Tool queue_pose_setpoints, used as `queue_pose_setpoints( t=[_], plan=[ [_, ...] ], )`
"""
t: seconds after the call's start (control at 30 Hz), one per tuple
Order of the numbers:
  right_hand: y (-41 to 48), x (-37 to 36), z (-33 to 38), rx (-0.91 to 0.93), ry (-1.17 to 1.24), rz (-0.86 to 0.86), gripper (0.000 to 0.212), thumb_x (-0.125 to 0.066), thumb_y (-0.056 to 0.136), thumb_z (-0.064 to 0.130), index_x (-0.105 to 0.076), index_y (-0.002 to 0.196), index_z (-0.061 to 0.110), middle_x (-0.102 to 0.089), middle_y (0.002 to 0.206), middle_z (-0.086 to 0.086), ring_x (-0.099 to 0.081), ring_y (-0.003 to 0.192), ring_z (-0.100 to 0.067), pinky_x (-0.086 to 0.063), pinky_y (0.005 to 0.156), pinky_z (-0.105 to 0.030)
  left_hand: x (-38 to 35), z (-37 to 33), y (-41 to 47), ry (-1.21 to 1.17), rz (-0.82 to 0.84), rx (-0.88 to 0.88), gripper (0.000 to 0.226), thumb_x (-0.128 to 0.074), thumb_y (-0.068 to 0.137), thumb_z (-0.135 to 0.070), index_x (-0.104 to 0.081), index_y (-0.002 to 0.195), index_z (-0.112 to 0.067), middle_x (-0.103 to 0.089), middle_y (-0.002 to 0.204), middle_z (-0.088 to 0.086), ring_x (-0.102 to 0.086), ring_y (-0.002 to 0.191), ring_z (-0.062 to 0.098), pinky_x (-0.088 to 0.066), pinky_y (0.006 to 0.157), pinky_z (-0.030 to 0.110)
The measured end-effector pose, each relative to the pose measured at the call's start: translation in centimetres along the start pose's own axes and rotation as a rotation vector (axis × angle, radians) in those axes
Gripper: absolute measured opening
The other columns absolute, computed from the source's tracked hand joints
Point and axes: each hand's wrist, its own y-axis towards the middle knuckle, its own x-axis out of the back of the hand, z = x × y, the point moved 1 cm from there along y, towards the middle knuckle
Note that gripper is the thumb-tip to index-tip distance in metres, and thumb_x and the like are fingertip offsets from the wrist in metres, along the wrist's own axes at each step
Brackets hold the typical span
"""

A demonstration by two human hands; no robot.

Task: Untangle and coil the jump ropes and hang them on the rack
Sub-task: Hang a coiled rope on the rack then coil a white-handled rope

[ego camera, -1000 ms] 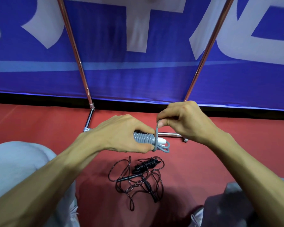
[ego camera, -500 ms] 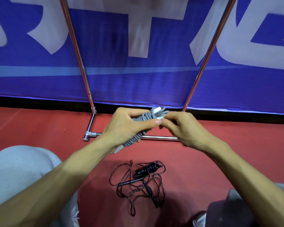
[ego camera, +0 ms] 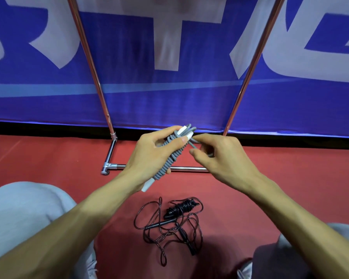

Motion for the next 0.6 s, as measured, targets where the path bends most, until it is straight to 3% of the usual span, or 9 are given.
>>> queue_pose_setpoints(
  t=[0.1,0.2,0.33,0.47,0.6],
  plan=[
    [0.0,-0.1,-0.1,-0.132,0.152,-0.139,0.023,-0.076,0.080,0.026,-0.065,0.100,0.021,-0.062,0.067,0.007,-0.058,0.063,-0.007,-0.045,0.063,-0.015,-0.1,0.1,0.1,-0.019,-0.007,0.030,0.017,-0.071,0.085,-0.033,-0.074,0.100,-0.039,-0.063,0.072,0.001,-0.051,0.045,0.014,-0.043,0.040,0.022],
    [-0.2,-0.5,0.3,-0.194,0.440,-0.158,0.028,-0.080,0.075,0.014,-0.060,0.093,0.018,-0.066,0.071,-0.001,-0.063,0.060,-0.016,-0.053,0.062,-0.023,0.2,-0.1,0.3,-0.069,-0.023,0.072,0.016,-0.071,0.085,-0.034,-0.074,0.101,-0.033,-0.058,0.067,0.004,-0.050,0.044,0.017,-0.040,0.037,0.021],
    [-0.3,-1.4,0.8,-0.200,0.630,-0.249,0.017,-0.072,0.083,0.009,-0.058,0.090,0.015,-0.064,0.073,-0.010,-0.064,0.061,-0.018,-0.050,0.060,-0.019,0.5,0.1,0.4,-0.067,0.002,0.101,0.015,-0.068,0.087,-0.036,-0.074,0.100,-0.031,-0.059,0.063,0.003,-0.052,0.042,0.022,-0.042,0.038,0.023],
    [-0.1,-2.0,1.1,-0.189,0.685,-0.314,0.019,-0.070,0.085,0.009,-0.059,0.100,0.012,-0.064,0.074,-0.008,-0.064,0.062,-0.018,-0.050,0.061,-0.019,0.3,0.2,0.4,-0.077,0.037,0.117,0.015,-0.067,0.086,-0.040,-0.074,0.095,-0.031,-0.059,0.062,0.002,-0.052,0.042,0.023,-0.042,0.042,0.026],
    [0.0,-2.0,1.1,-0.166,0.800,-0.312,0.015,-0.047,0.098,0.004,-0.060,0.107,0.006,-0.063,0.077,-0.007,-0.062,0.062,-0.015,-0.052,0.063,-0.022,0.4,0.3,0.5,-0.120,0.066,0.163,0.020,-0.066,0.086,-0.044,-0.073,0.095,-0.027,-0.059,0.063,0.006,-0.052,0.043,0.023,-0.044,0.047,0.027]
  ],
)
